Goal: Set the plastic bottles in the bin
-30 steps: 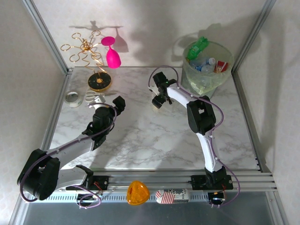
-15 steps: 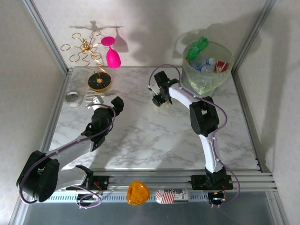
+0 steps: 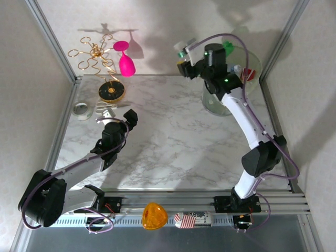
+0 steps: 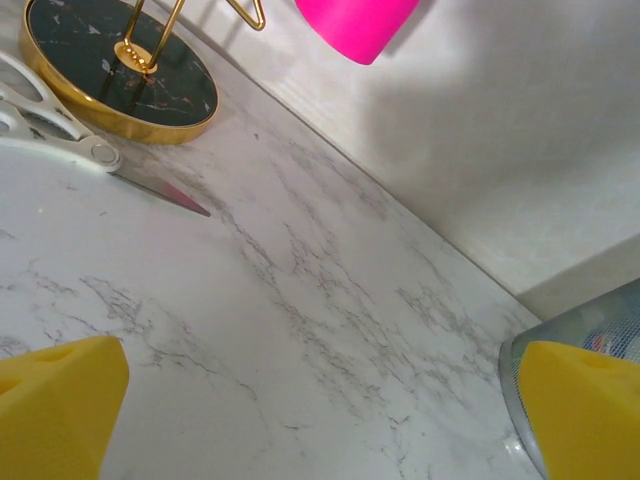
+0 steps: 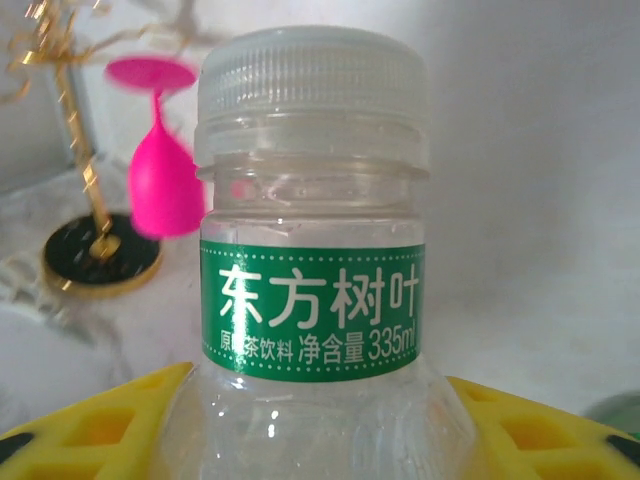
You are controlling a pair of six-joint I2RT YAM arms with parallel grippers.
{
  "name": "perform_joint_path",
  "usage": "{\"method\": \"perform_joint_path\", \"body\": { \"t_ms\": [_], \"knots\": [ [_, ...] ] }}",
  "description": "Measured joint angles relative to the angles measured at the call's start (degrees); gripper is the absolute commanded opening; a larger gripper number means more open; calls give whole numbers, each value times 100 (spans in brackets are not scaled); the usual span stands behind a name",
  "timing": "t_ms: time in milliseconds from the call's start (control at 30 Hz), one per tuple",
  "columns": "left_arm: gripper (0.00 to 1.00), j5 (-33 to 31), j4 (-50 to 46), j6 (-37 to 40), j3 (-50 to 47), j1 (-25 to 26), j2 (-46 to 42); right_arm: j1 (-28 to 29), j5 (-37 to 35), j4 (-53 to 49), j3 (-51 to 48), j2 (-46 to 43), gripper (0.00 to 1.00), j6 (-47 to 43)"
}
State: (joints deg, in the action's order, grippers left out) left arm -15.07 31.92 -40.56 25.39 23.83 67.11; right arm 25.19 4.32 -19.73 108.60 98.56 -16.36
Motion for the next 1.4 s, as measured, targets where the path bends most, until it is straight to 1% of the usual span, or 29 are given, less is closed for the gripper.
{"method": "perform_joint_path", "body": {
  "t_ms": [200, 367, 533, 733, 933, 1067, 1267, 1400],
  "knots": [
    [100, 0, 15, 2, -105, -11, -24, -557, -380, 442, 92, 13, 48, 444],
    [100, -15, 22, 4, -127, -46, -247, -898, -780, 673, 136, 240, 48, 780],
    [100, -109, 31, 7, -223, -87, -483, -1338, -914, 708, 122, 522, 48, 1292],
    [100, -144, -26, 28, -243, -118, -623, -1858, -1001, 785, -94, 481, 49, 1700],
    [100, -146, -28, 26, -251, -125, -632, -2103, -1351, 876, -116, 254, 49, 1655],
    [100, -144, -24, 22, -254, -125, -610, -2214, -1720, 1010, -116, 203, 50, 1410],
    [100, -129, -44, 24, -254, -125, -590, -2229, -2299, 1010, -140, 203, 52, 957],
    [100, -129, -68, 24, -254, -125, -636, -2214, -2378, 1067, -284, 179, 52, 776]
  ]
}}
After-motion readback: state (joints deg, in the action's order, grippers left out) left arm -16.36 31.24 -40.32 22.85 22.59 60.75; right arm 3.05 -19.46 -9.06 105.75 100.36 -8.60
